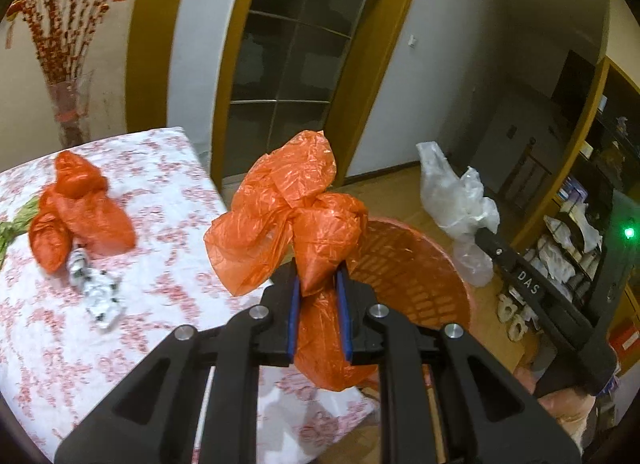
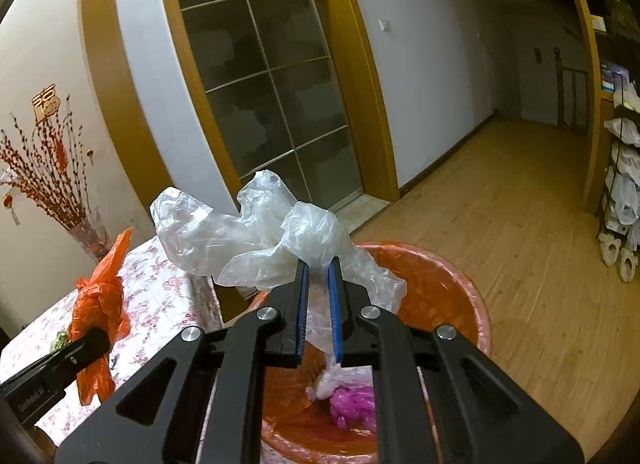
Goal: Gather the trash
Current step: 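Carry the orange bag and clear plastic over the basket with both grippers, then open both grippers to drop the orange bag and clear plastic in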
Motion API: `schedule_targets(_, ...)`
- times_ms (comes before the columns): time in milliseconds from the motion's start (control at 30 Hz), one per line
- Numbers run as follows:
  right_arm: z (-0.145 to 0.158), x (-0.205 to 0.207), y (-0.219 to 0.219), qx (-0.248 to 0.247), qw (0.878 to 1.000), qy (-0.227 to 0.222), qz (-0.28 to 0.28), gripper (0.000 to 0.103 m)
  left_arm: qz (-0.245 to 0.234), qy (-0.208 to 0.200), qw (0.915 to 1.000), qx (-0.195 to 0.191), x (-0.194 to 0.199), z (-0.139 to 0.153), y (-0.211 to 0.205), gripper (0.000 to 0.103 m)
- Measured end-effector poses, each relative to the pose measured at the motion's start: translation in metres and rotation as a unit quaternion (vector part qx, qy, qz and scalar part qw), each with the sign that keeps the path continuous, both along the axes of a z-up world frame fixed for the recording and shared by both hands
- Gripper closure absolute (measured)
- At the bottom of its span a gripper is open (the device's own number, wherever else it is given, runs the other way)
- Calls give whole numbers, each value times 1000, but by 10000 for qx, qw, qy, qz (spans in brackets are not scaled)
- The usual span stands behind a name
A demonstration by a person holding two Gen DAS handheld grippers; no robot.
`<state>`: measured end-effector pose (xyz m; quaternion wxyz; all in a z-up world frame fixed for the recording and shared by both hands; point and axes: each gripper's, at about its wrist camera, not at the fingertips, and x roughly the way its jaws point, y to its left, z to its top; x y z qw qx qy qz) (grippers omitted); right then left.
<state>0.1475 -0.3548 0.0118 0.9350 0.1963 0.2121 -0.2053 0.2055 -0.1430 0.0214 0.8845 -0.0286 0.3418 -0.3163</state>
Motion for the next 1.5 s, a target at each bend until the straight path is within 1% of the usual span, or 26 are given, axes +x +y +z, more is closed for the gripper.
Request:
schedule_targets(333, -5, -3, -18, 182, 9995, -28, -255, 94, -359, 98, 9993, 60, -5, -12, -37, 86)
schedule_targets(633, -10, -7, -36, 345, 9982, -81, -477, 94, -606, 212, 9979, 68, 2, -21, -61, 86)
schedule_targets(867, -11, -7, -51, 453, 9976, -147, -498, 93, -814, 271, 9963, 74, 5, -28, -82, 85)
schedule_targets(933, -14, -5, -55, 500, 9978, -116, -425, 91, -842, 318, 9959, 125, 7, -33, -87, 84)
schedule_targets(967, -16, -4, -57, 522, 9978, -86, -402, 88, -841, 356, 9957, 153, 9, -36, -90, 82)
schedule_targets(1000, -18, -4, -58, 550, 9977, -82, -376, 81, -849, 412, 9954, 174, 11, -39, -91, 80)
schedule_targets(1033, -20, -4, -59, 580, 9976, -50, -370, 77, -847, 479, 9951, 197, 13, -43, -93, 79)
schedule_targets(1100, -24, -5, -61, 621, 9974, -19, -373, 62, -807, 570, 9948, 246, 17, -50, -93, 72)
schedule_targets(1267, -25, -8, -62, 648, 9970, 10, -420, 56, -622, 664, 9951, 375, 21, -62, -87, 65)
schedule_targets(1400, -23, -8, -61, 601, 9973, 9, -432, 55, -326, 488, 9964, 613, 20, -63, -69, 56)
schedule_targets(1500, -22, -6, -56, 533, 9978, 60, -388, 55, -124, 403, 9961, 772, 20, -64, -47, 52)
